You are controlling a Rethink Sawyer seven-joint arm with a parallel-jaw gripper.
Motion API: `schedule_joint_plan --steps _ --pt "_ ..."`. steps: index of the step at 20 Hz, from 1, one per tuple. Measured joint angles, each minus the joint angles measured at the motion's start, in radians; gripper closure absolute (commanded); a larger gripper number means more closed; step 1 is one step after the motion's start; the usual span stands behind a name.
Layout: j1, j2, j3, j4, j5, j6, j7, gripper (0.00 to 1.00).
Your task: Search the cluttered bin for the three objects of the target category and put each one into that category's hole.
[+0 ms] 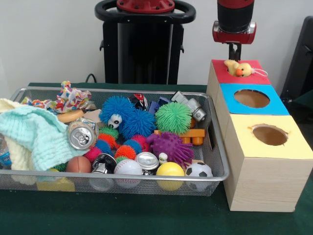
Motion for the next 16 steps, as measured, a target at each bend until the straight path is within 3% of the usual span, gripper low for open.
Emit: schedule_joint_plan --steps 16 --pt "0.053 -0.005 -0.041 -0.012 0.000 0.003 0.000 1.00"
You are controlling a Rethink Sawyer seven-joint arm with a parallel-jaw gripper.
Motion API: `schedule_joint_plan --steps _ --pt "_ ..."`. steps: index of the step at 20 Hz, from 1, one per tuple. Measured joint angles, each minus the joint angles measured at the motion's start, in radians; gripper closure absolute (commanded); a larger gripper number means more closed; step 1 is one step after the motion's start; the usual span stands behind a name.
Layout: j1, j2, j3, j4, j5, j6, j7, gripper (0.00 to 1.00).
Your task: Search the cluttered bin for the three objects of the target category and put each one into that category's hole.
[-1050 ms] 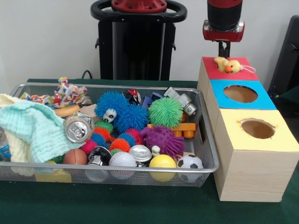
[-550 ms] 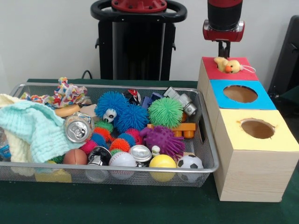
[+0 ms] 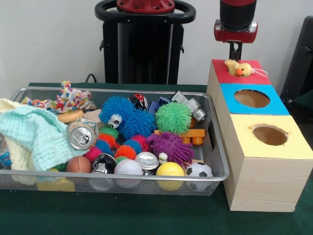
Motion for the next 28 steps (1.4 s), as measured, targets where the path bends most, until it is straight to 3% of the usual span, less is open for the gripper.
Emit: schedule_joint_plan --steps 13,28 --pt "0.013 0.001 -0.042 -0.064 -0.004 0.092 0.000 1.00" --pt "0.088 0.001 -0.144 -0.213 -0.076 0.242 0.000 1.00"
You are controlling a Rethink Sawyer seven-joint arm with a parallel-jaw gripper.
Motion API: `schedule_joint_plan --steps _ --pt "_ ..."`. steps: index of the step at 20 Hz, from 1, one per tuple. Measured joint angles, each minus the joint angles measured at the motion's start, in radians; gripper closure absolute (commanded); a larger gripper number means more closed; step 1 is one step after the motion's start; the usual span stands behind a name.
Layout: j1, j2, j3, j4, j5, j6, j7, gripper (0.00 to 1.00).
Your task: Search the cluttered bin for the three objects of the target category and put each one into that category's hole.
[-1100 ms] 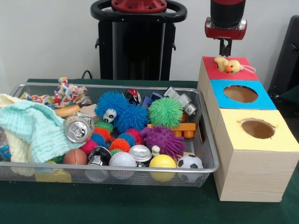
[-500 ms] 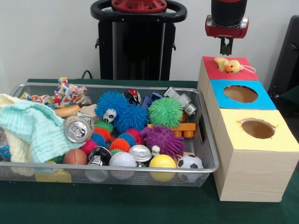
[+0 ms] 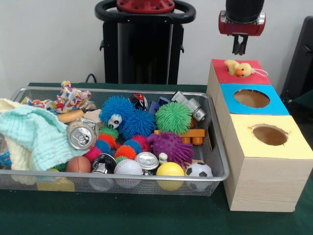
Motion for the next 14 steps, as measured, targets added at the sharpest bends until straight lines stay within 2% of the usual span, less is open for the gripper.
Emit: schedule_joint_plan --steps 3,14 --pt "0.009 0.000 -0.018 -0.027 -0.001 0.000 0.000 1.00" --pt "0.022 0.000 -0.042 -0.041 -0.002 0.000 0.000 1.00"
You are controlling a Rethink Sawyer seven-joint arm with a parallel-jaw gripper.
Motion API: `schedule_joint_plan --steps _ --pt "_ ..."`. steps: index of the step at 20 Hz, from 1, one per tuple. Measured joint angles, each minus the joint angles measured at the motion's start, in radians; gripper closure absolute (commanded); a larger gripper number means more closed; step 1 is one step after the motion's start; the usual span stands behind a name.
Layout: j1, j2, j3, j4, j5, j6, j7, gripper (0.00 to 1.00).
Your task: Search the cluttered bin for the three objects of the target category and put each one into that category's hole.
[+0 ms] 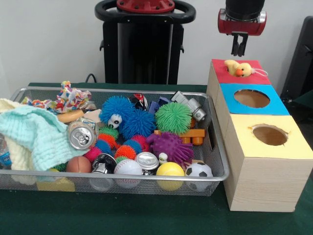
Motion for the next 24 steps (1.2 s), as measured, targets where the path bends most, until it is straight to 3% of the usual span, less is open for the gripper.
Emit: schedule_joint_plan --steps 17,24 --pt "-0.014 0.042 0.008 0.018 0.001 -0.125 0.000 1.00" --pt "-0.076 0.062 0.054 0.070 0.028 -0.210 0.000 1.00"
